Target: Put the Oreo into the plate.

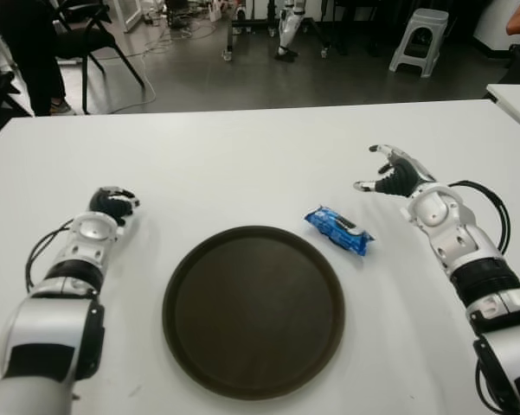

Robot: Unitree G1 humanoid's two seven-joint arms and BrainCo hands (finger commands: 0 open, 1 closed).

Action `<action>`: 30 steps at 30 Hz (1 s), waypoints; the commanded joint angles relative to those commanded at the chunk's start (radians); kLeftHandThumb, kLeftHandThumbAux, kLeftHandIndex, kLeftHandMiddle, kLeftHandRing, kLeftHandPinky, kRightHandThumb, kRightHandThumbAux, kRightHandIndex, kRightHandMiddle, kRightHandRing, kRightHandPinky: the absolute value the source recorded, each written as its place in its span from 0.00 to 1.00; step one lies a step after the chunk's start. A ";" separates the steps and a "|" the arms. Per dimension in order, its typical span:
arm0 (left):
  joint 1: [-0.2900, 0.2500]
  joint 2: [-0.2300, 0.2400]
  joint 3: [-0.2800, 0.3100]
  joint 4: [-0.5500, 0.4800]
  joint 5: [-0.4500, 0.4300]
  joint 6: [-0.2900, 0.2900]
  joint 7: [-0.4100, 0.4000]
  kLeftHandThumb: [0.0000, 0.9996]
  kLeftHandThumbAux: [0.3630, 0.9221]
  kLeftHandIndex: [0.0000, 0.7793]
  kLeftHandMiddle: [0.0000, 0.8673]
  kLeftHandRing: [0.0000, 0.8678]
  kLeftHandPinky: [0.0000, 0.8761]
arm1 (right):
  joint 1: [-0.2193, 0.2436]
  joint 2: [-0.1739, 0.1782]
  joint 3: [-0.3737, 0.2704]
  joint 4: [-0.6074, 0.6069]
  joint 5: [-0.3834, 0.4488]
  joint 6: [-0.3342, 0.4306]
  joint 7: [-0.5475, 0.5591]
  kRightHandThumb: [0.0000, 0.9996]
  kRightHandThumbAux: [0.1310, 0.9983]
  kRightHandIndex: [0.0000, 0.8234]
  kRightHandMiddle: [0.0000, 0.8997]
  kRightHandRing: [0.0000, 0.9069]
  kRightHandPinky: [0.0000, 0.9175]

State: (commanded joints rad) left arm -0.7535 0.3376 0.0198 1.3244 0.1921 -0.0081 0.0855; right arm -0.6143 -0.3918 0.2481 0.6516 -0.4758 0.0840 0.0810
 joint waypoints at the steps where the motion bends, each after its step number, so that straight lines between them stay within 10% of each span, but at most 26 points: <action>1: 0.000 0.000 0.002 0.001 -0.001 0.000 -0.001 0.67 0.65 0.51 0.19 0.23 0.25 | 0.004 -0.002 0.002 -0.010 -0.001 0.002 0.005 0.21 0.62 0.00 0.08 0.12 0.12; 16: -0.004 0.003 0.001 0.002 -0.001 0.001 -0.017 0.67 0.65 0.51 0.14 0.18 0.20 | 0.169 -0.002 0.082 -0.340 -0.113 0.124 0.048 0.19 0.58 0.00 0.00 0.00 0.00; 30: -0.006 0.001 -0.003 0.005 0.003 0.002 -0.010 0.67 0.65 0.51 0.12 0.15 0.16 | 0.224 -0.015 0.098 -0.545 -0.186 0.227 0.135 0.14 0.56 0.00 0.00 0.00 0.00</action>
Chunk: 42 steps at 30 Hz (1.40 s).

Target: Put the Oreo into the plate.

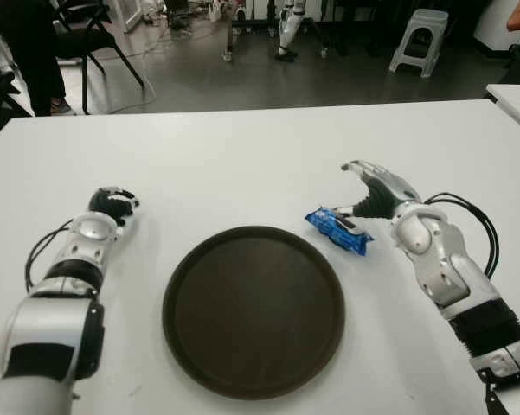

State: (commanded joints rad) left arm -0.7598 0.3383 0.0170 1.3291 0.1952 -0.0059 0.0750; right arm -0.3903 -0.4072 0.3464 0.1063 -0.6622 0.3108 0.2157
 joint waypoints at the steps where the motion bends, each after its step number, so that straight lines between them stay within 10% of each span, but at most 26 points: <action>1: 0.000 0.000 0.001 0.000 -0.001 0.000 0.000 0.67 0.65 0.51 0.12 0.15 0.16 | 0.001 0.000 0.001 -0.005 -0.004 0.004 0.003 0.13 0.56 0.00 0.00 0.00 0.01; 42: -0.006 -0.004 -0.005 -0.002 0.005 0.013 0.003 0.67 0.65 0.51 0.14 0.17 0.18 | -0.006 0.000 0.081 0.008 -0.121 0.046 0.082 0.19 0.57 0.00 0.00 0.00 0.00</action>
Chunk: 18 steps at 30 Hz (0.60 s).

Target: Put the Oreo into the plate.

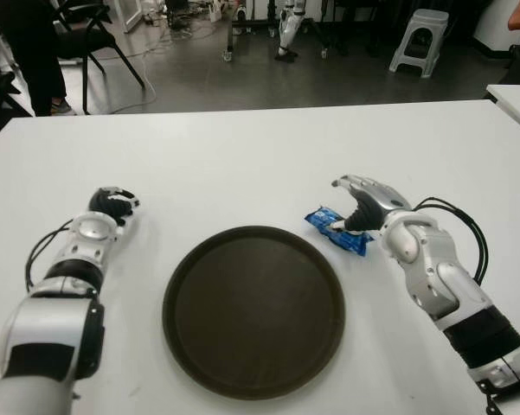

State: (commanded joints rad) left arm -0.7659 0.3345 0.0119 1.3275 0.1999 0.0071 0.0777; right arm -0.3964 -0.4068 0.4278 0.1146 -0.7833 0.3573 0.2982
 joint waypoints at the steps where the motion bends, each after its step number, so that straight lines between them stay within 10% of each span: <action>1: 0.000 0.000 -0.001 0.000 0.000 0.002 0.001 0.67 0.65 0.51 0.14 0.17 0.18 | -0.006 -0.003 0.008 0.015 -0.011 -0.004 -0.005 0.19 0.57 0.00 0.00 0.00 0.00; 18: 0.004 -0.002 0.015 -0.002 -0.013 -0.011 0.003 0.67 0.65 0.51 0.13 0.16 0.17 | -0.037 -0.025 0.060 0.065 -0.120 0.006 0.036 0.12 0.56 0.00 0.00 0.00 0.00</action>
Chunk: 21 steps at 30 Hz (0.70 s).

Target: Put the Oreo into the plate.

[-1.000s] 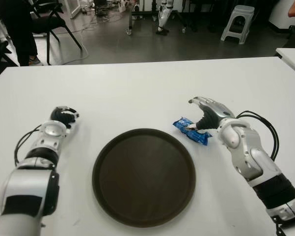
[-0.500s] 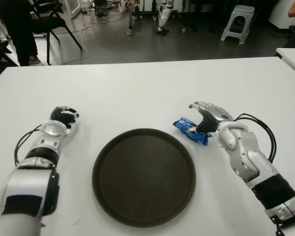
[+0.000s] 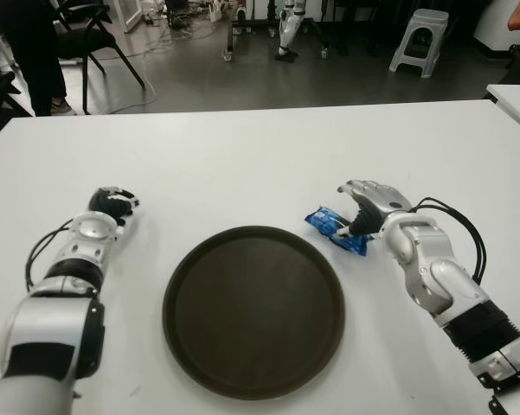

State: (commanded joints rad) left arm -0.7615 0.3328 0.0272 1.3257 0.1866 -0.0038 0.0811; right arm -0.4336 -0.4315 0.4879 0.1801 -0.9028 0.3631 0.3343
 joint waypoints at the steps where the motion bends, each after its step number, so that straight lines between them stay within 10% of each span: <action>1: 0.001 0.000 0.001 0.000 0.000 -0.002 0.000 0.67 0.65 0.51 0.13 0.16 0.17 | -0.002 0.000 0.002 0.002 -0.004 0.001 0.006 0.11 0.56 0.00 0.00 0.00 0.00; 21: -0.004 0.001 -0.002 -0.002 0.006 0.006 -0.003 0.67 0.65 0.51 0.14 0.17 0.19 | -0.013 0.005 0.025 0.015 -0.052 0.026 0.055 0.04 0.56 0.00 0.00 0.00 0.00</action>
State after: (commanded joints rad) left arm -0.7651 0.3339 0.0251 1.3236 0.1925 0.0019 0.0780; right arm -0.4470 -0.4265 0.5127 0.1947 -0.9543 0.3886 0.3897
